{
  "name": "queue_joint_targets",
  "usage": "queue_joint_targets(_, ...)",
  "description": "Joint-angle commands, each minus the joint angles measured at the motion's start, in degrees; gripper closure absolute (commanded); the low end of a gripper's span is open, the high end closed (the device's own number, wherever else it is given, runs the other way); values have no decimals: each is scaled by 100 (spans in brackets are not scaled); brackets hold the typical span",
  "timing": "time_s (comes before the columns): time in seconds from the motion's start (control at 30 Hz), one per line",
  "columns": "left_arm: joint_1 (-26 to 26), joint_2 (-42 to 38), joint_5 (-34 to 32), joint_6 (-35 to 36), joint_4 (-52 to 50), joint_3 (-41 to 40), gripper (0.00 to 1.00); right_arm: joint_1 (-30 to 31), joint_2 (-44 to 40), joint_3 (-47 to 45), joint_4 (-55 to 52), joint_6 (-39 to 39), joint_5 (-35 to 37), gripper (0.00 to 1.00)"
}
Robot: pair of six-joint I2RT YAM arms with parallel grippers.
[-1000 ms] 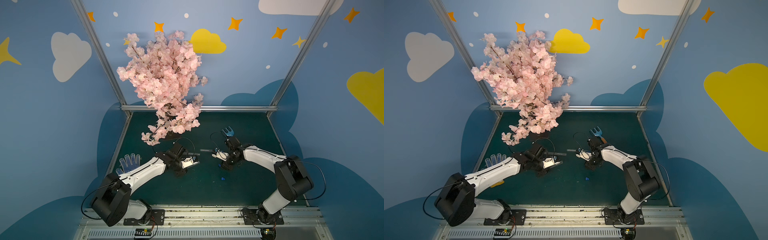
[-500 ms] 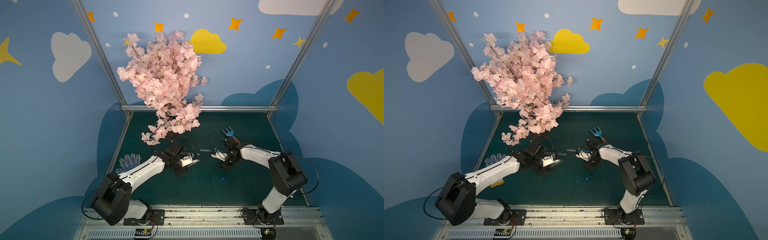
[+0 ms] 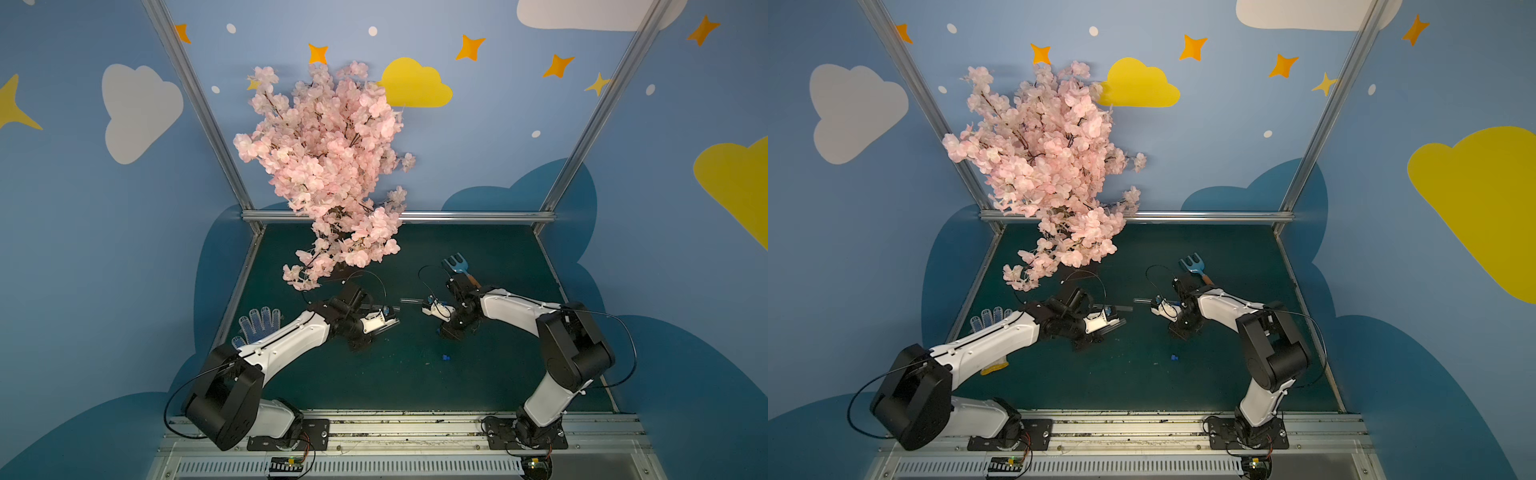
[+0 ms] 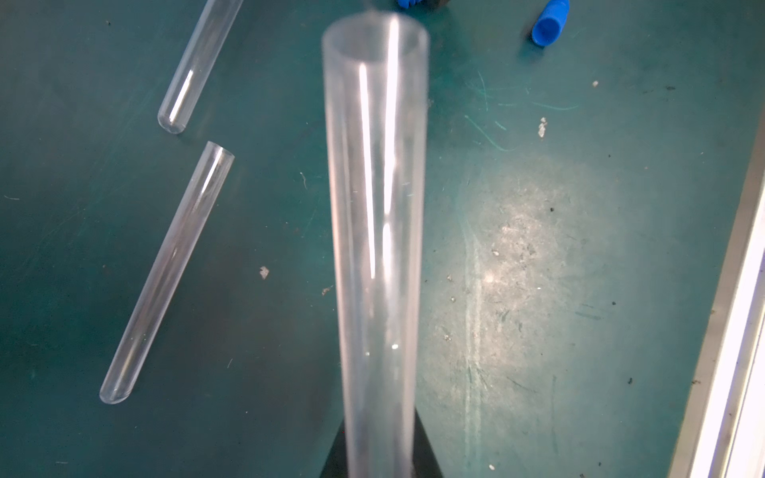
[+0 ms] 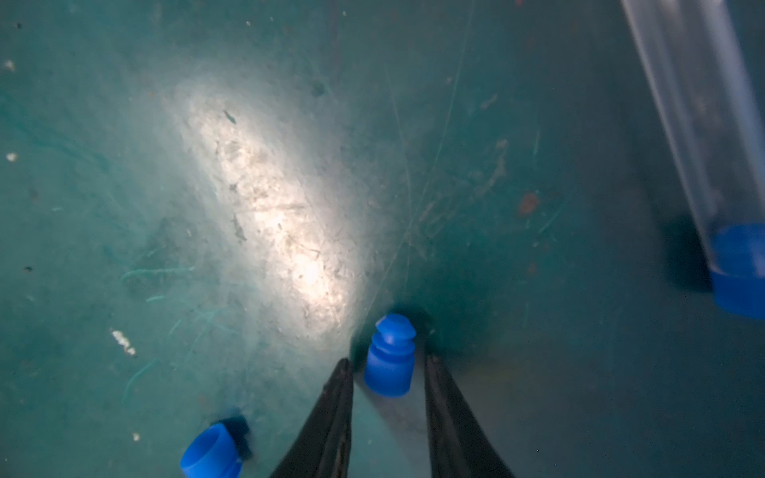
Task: Insert stoppers into test tubes
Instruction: Pick up the stopper from the center of the board.
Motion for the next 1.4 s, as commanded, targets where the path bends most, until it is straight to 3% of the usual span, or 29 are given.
queue_joint_targets(0.0,18,51,152,17,-45,108,98,-3,128,149,2,47,-43,71)
queue_joint_targets(0.9,31,40,140,63,-80,114,98,8,159,88,83,-40,36,86)
queue_joint_targets(1.3,21,163,30,381,-163,45,98,349,-437,-208,451,-378,-367,88)
queue_joint_targets(1.37,-23,195,-265,477,-161,8,98,382,-610,-261,508,-423,-521,88)
